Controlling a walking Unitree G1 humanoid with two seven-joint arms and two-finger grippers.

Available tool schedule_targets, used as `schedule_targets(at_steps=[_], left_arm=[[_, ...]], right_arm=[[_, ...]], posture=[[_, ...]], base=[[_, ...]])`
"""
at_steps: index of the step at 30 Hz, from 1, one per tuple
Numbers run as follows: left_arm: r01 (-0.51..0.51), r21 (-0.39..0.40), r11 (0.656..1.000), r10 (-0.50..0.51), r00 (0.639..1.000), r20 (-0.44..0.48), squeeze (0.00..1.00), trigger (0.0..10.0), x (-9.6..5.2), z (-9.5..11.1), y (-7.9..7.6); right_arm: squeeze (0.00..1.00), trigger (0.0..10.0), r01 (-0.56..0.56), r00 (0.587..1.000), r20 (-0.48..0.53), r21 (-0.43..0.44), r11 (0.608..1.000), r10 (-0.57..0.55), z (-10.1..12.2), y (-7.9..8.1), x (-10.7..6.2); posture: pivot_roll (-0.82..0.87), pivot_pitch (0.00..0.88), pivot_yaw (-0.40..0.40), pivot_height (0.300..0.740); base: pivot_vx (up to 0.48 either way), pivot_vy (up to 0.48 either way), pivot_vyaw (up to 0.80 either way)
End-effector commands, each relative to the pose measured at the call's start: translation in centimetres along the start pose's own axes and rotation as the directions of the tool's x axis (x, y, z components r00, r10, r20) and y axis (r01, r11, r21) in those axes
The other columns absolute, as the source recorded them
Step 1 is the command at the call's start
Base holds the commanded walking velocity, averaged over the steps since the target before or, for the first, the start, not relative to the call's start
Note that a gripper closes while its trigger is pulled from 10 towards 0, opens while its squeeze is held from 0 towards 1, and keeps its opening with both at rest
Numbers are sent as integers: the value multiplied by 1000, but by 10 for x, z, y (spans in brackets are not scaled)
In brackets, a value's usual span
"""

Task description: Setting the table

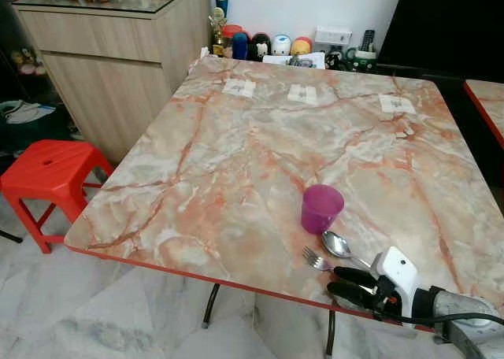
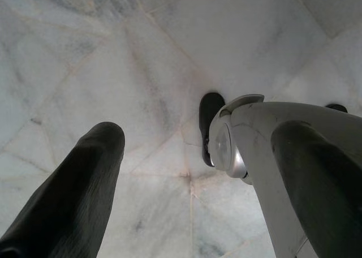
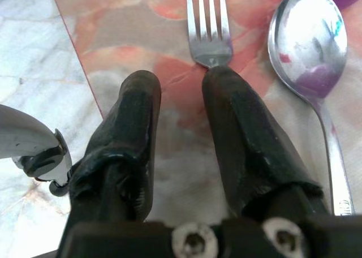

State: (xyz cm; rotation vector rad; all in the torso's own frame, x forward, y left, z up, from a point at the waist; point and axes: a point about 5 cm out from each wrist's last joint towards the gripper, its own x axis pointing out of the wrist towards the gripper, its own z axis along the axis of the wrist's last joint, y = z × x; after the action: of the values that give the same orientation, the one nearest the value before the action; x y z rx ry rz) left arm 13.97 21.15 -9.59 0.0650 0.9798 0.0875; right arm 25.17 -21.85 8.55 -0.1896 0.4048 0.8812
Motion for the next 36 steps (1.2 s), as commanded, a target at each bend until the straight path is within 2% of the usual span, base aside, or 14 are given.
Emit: schedule_targets(at_steps=[1,4,6,7,8,9,10,11,22,24,25,28,30,36], left_arm=[[32,-15,999,-32,998,-45,0,10000,-2,-11,-3],[27,-16,1000,-27,999,-44,0,10000,-3,-11,2],[24,-16,1000,-25,999,-46,0,10000,-3,-11,4],[24,-16,1000,-25,999,-46,0,10000,-3,-11,4],[24,-16,1000,-24,999,-47,0,10000,-3,-12,5],[23,-16,1000,-24,999,-47,0,10000,-3,-12,6],[23,-16,1000,-24,999,-48,0,10000,-3,-12,6],[23,-16,1000,-23,999,-49,0,10000,-3,-12,7],[22,-15,1000,-23,999,-48,0,10000,-3,-12,10],[22,-16,1000,-23,999,-48,0,10000,-3,-12,10],[22,-16,1000,-23,999,-48,0,10000,-3,-12,10],[23,-16,1000,-24,999,-48,0,10000,-3,-12,10],[24,-17,1000,-24,999,-48,0,10000,-3,-12,10],[25,-17,1000,-26,998,-50,0,10000,-4,-12,10]], right_arm=[[0,10000,36,999,-5,-4,999,-36,-1,-4,-2],[0,10000,63,998,16,2,998,-63,2,-7,-2],[118,10000,65,997,33,9,998,-65,6,-8,-3],[424,10000,64,997,33,9,998,-64,6,-8,-3],[478,10000,61,997,37,9,998,-61,7,-7,-4],[447,10000,60,997,39,10,998,-60,7,-7,-4],[133,10000,58,998,39,10,998,-58,7,-6,-5],[0,10000,60,997,38,10,998,-61,7,-6,-5],[0,10000,98,995,21,20,995,-98,3,-11,-7],[71,10000,101,995,19,24,995,-101,2,-12,-7],[369,10000,105,994,20,24,994,-105,1,-12,-7],[306,10000,123,992,20,20,992,-124,1,-14,-7],[0,10000,126,992,23,24,992,-126,1,-14,-7],[0,10000,129,991,15,27,991,-130,-1,-14,-5]], posture=[[26,109,-15,740],[28,109,-15,740],[28,110,-14,740],[28,110,-14,740],[27,110,-13,740],[27,110,-13,740],[27,112,-12,740],[27,112,-12,740],[28,114,-11,740],[28,114,-11,740],[28,114,-11,740],[28,114,-11,740],[28,114,-11,740],[29,116,-10,740]], base=[[0,0,0],[0,0,0],[0,0,0],[0,0,0],[0,0,0],[0,0,0],[0,0,0],[0,0,0],[0,0,0],[0,0,0],[0,0,0],[0,0,0],[0,0,0],[0,0,0]])
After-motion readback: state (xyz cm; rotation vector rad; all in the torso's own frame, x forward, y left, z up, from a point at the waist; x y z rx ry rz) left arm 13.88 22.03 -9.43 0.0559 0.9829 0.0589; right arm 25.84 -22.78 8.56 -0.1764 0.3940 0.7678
